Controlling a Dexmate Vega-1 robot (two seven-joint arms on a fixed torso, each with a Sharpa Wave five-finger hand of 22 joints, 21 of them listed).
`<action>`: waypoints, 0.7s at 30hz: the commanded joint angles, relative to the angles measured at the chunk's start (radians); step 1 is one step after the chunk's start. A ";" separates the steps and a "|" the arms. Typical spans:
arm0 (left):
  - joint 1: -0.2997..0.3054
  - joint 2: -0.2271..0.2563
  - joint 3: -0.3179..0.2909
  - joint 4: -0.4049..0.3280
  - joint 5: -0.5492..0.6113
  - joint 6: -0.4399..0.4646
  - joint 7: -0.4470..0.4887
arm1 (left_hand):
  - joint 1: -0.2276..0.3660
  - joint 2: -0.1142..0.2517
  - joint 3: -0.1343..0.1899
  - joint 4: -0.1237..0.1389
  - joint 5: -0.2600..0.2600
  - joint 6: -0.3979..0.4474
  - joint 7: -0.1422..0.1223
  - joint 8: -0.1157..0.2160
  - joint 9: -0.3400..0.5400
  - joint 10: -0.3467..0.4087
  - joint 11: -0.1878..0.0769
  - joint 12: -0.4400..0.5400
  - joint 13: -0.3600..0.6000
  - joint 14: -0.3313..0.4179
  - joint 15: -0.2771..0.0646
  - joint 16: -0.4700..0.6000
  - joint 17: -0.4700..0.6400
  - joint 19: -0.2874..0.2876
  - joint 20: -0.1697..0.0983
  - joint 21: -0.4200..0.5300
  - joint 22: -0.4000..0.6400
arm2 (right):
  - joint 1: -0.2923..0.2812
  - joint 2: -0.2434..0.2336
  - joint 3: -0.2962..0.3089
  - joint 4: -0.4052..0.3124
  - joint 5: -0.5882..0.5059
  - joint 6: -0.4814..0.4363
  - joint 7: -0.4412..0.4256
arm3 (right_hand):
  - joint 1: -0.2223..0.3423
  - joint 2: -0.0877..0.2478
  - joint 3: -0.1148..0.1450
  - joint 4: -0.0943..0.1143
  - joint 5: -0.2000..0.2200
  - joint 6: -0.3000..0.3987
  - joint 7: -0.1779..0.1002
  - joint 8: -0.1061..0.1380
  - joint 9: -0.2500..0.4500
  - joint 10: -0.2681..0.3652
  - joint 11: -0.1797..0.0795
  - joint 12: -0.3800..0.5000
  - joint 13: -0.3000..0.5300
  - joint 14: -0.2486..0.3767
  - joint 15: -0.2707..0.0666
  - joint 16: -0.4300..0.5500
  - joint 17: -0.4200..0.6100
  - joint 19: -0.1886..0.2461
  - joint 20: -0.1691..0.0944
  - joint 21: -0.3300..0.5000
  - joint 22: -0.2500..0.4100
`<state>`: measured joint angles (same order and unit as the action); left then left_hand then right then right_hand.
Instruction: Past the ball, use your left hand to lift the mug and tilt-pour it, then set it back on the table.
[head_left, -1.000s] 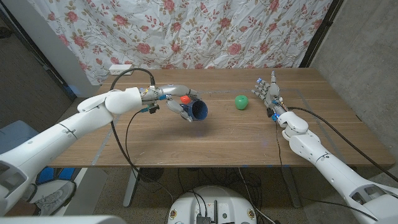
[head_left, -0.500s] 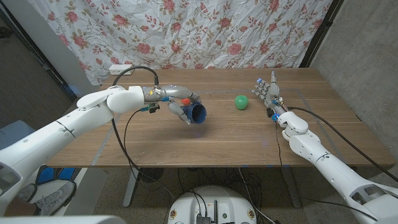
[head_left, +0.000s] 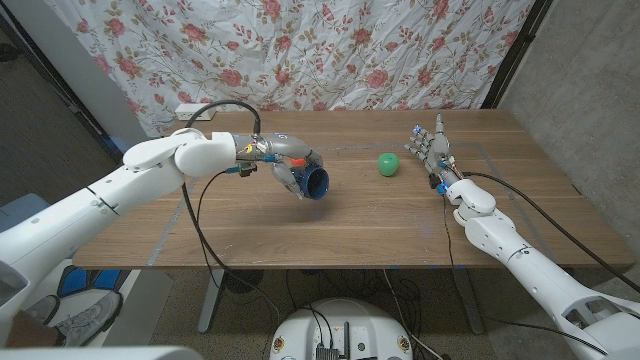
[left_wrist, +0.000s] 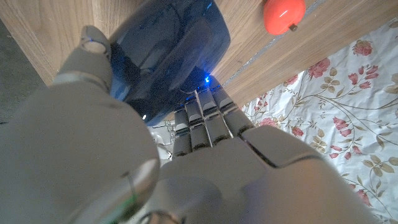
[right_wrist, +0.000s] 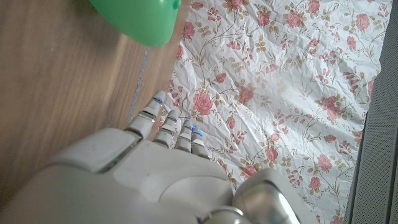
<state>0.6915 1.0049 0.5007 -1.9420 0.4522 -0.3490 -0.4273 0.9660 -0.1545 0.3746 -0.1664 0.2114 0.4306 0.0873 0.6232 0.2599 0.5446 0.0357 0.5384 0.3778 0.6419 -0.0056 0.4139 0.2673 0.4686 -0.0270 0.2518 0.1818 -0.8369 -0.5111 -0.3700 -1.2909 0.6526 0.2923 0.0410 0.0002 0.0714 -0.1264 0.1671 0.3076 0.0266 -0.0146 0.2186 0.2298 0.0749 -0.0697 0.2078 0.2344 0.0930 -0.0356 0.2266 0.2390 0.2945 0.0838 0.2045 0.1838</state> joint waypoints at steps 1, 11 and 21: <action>-0.030 0.004 0.016 -0.052 0.076 0.022 -0.053 | 0.077 0.213 0.011 0.004 0.008 0.098 -0.085 0.199 0.033 0.196 -0.188 0.005 0.171 0.067 -0.196 -0.003 0.001 0.012 0.002 0.000 0.003 | 0.001 0.000 0.000 0.000 0.000 0.000 0.000 | -0.008 0.048 -0.002 0.005 0.008 0.007 -0.001 0.005 0.005 0.003 -0.004 0.006 0.004 0.009 -0.006 0.005 0.004 0.004 -0.001 0.005 0.002; -0.054 0.007 0.024 -0.082 0.155 0.002 -0.081 | 0.073 0.217 0.011 0.004 0.008 0.094 -0.083 0.204 0.032 0.198 -0.191 0.004 0.174 0.070 -0.197 -0.006 0.002 0.014 0.000 -0.001 0.003 | 0.000 0.000 0.000 -0.001 0.000 0.000 0.000 | -0.008 0.048 -0.002 0.005 0.008 0.008 -0.001 0.005 0.005 0.003 -0.002 0.006 0.004 0.009 -0.005 0.005 0.004 0.004 -0.001 0.005 0.002; -0.064 0.009 0.024 -0.106 0.214 -0.009 -0.105 | 0.070 0.220 0.012 0.003 0.008 0.092 -0.084 0.208 0.031 0.199 -0.190 0.003 0.177 0.071 -0.199 -0.010 0.003 0.015 -0.001 -0.001 0.003 | 0.001 0.000 0.000 0.000 0.000 0.001 0.000 | -0.008 0.048 -0.002 0.005 0.008 0.007 0.000 0.005 0.005 0.002 -0.002 0.006 0.004 0.008 -0.006 0.004 0.004 0.004 -0.001 0.005 0.002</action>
<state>0.6428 1.0114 0.5210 -2.0195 0.5962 -0.3448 -0.5041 0.9660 -0.1545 0.3746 -0.1664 0.2164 0.4305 0.0872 0.6233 0.2599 0.5445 0.0356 0.5361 0.3778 0.6503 -0.0038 0.4045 0.2672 0.4740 -0.0286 0.2518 0.1841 -0.8364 -0.5113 -0.3698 -1.2908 0.6526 0.2925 0.0412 0.0002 0.0714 -0.1264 0.1671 0.3076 0.0266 -0.0145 0.2186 0.2298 0.0749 -0.0697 0.2078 0.2344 0.0930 -0.0356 0.2266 0.2390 0.2945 0.0839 0.2045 0.1838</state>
